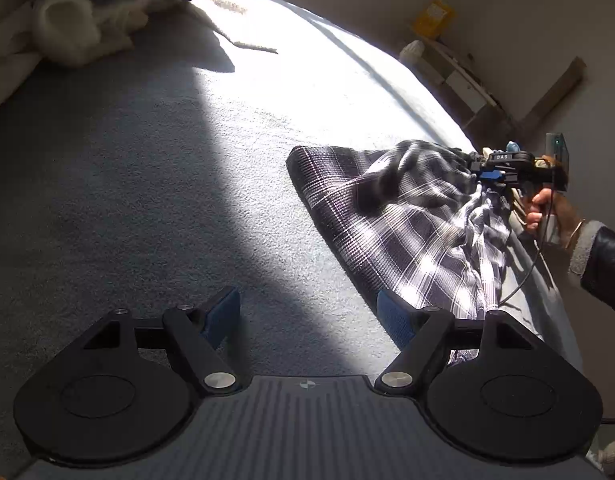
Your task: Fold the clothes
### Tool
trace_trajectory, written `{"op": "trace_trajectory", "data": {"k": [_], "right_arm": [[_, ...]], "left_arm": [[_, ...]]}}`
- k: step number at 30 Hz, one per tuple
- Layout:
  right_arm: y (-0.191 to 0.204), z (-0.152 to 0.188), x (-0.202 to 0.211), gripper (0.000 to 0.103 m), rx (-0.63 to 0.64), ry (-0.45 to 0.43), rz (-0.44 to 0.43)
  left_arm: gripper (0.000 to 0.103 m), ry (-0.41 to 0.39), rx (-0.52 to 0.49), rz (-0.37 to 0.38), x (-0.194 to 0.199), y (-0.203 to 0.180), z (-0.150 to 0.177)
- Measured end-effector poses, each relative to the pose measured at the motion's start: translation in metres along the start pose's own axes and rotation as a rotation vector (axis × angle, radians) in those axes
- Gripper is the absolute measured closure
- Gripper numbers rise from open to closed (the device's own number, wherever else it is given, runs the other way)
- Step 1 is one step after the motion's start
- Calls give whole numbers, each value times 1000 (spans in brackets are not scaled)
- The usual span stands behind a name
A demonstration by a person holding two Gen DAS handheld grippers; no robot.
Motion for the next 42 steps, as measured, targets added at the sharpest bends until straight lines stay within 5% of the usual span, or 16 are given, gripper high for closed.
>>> {"op": "trace_trajectory", "data": {"k": [3,6,10,15,18,20,23,25,27,36,42], "right_arm": [[-29,0,4,73,-278,-54,-100],[-47,6,28,71,-420,-118,-148],[-53,37,84,70,-588,-147,-355],[-1,106,148,58,-711,4,-681],[46,157,165,54,-736,164,-775],[66,191,168,51,-746,256,-768],[79,245,158,42,-747,389,-610],[76,271,149,40,-757,410,-491],[77,285,137,38,-793,412,-465],[142,311,108,30,-756,451,-578],[130,305,106,33,-821,389,-584]], "left_arm": [[27,1,5,2,2,5,-1],[27,-3,27,16,0,11,-6],[26,-28,71,83,-10,14,-18],[23,8,169,194,-37,13,-36],[23,14,178,230,-49,8,-50],[23,38,179,235,-57,5,-56],[23,47,190,228,-65,1,-57],[23,39,205,221,-68,-1,-57],[23,24,221,215,-70,-2,-56],[22,-24,224,228,-68,-9,-42],[22,-59,247,228,-84,-10,-60]]}}
Point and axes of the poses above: each gripper's, at about its wrist camera, not at the fingertips, and x roughly against the way its jaws point, y to its left, z to its underside, the point moved 5 cm from there along -x, roughly the way its jaws point, and after that the axes turned 3 degrees about y, right-handed, at the moved point
